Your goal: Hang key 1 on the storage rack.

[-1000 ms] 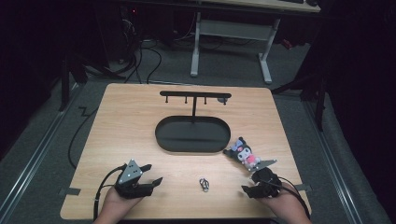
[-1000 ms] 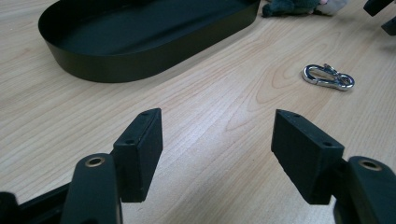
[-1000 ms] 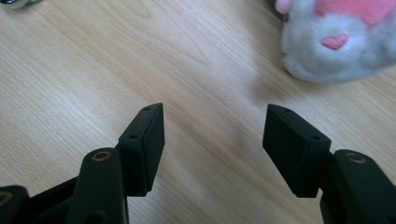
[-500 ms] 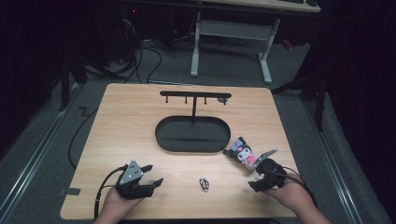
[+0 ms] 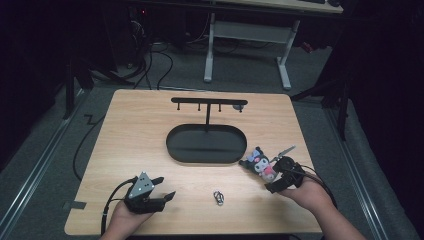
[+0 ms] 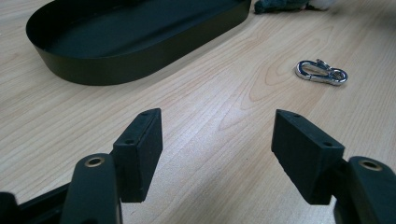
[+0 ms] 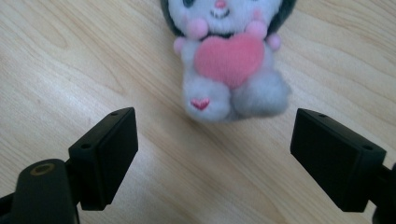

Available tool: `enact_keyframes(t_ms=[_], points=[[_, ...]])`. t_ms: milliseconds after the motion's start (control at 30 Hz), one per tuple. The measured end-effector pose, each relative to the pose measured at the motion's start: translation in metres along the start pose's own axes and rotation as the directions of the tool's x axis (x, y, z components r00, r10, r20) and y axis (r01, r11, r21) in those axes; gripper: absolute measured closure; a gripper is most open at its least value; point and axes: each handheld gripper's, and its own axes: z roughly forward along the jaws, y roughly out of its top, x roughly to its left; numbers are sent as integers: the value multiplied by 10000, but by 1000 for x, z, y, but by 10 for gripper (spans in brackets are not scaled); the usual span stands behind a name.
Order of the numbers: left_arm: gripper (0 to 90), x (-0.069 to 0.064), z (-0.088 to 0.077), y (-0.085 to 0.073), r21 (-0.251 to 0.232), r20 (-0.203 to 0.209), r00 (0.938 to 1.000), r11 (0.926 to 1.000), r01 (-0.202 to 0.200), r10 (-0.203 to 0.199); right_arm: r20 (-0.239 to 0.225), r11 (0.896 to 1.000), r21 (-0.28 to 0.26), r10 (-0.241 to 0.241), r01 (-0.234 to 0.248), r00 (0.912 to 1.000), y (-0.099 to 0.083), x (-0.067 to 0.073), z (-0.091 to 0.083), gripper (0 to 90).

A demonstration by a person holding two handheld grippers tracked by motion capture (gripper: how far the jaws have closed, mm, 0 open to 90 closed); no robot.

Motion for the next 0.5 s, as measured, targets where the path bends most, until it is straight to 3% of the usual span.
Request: enact_keyframes(t_ms=[500], points=[[343,0,1,0,24,18,10000,10000,-80,80,-328,9993,380,6,6,9995,24,-8,13,89]])
